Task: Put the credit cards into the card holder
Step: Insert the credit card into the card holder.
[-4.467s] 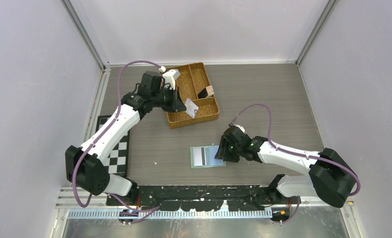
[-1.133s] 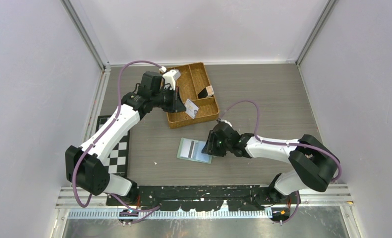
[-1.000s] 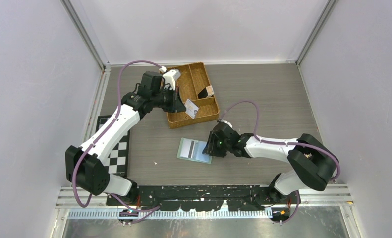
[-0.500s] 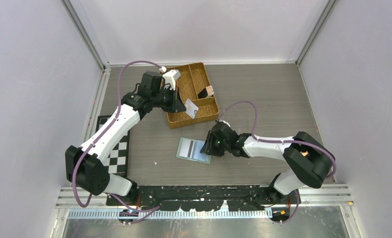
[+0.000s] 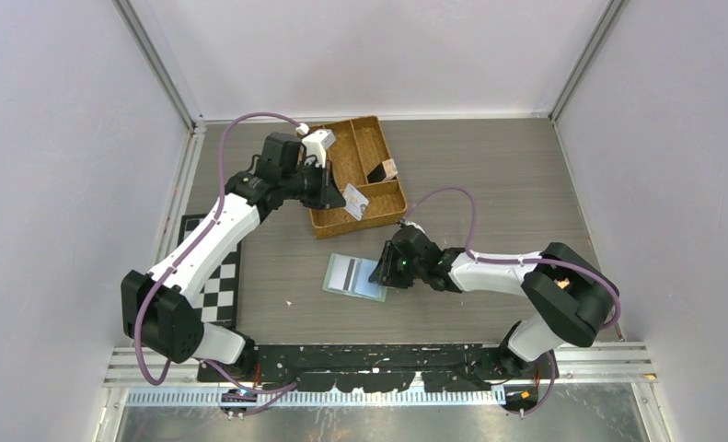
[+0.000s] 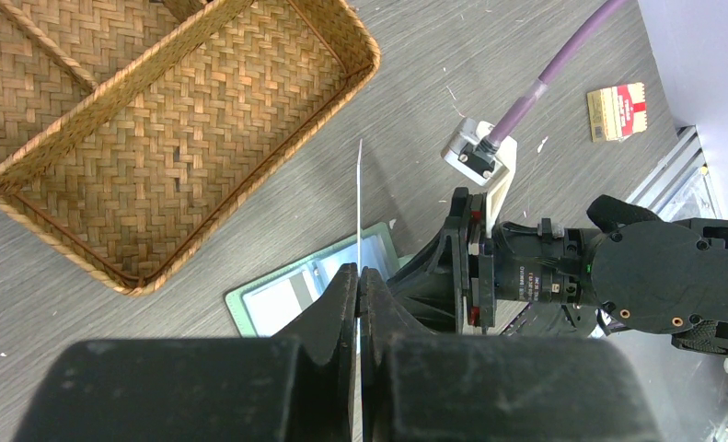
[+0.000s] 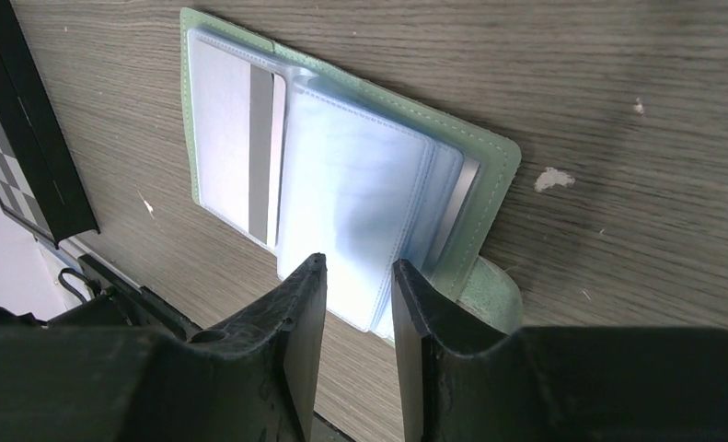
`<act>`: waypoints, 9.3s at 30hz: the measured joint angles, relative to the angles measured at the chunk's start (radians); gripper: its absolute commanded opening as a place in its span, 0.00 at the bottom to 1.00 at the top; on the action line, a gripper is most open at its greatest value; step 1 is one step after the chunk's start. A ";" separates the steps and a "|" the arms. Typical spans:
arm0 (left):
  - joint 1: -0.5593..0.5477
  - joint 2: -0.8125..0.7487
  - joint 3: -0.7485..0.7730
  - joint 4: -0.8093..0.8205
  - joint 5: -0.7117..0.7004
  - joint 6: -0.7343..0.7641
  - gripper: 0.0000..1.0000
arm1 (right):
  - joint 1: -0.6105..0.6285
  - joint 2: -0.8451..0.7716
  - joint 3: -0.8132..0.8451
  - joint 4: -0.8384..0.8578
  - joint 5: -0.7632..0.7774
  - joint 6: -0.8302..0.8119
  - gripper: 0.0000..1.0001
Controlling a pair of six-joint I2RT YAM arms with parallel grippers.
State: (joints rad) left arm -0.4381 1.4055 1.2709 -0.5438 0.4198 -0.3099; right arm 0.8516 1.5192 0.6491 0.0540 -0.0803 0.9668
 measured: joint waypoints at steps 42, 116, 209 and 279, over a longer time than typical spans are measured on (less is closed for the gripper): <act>0.002 0.000 0.000 -0.009 -0.035 0.004 0.00 | 0.021 0.074 0.114 0.170 -0.090 -0.041 0.28; -0.105 -0.175 -0.309 0.018 0.012 -0.028 0.70 | -0.135 -0.309 -0.188 0.172 -0.361 -0.121 0.01; -0.005 0.066 -0.542 0.217 -0.010 -0.102 0.32 | 0.040 0.183 -0.192 0.703 0.109 0.208 0.41; -0.006 0.053 -0.551 0.279 0.036 -0.185 0.56 | -0.089 -0.174 0.026 -0.156 -0.027 -0.128 0.48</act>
State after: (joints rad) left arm -0.4438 1.4590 0.7197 -0.2649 0.4557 -0.4950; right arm 0.7624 1.3453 0.6750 -0.1020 -0.1078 0.8391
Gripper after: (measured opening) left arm 0.572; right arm 0.526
